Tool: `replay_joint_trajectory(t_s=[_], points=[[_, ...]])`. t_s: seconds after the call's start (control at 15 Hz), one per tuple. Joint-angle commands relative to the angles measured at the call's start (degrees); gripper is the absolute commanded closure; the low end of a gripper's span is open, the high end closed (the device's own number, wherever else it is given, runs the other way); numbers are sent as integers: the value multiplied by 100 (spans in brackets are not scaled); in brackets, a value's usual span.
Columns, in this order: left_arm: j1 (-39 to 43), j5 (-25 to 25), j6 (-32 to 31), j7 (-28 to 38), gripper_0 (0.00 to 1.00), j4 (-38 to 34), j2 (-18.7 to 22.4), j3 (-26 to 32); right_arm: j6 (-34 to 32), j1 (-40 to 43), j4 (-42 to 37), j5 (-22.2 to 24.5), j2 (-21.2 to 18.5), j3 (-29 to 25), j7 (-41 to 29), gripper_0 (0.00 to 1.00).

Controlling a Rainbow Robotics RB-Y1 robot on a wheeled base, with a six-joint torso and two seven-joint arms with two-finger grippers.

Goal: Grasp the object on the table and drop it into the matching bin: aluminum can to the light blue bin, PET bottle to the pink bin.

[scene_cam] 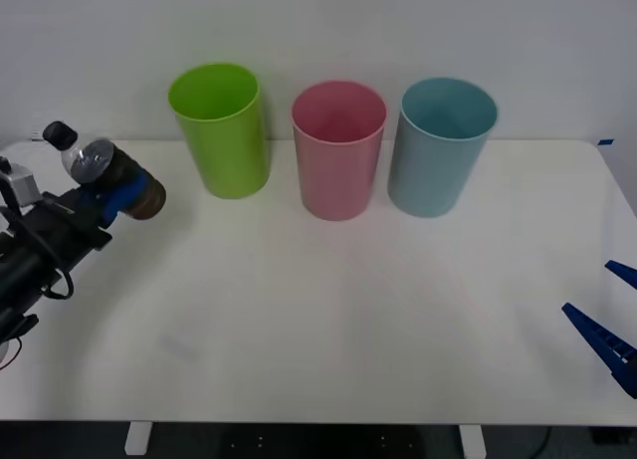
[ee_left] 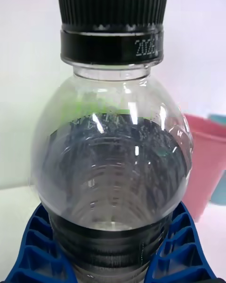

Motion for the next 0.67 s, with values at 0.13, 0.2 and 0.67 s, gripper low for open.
replay_joint_trajectory(t_s=[0.13,0.2,0.67], points=[[-396,-174,9,739,100,-345,0,-50,0,0,0,0,0,0,0,0],[-572,-262,9,888,100,-336,0,-59,0,0,0,0,0,0,0,0],[-1820,-1159,53,2312,100,-275,0,-402,0,0,0,0,0,0,0,0]])
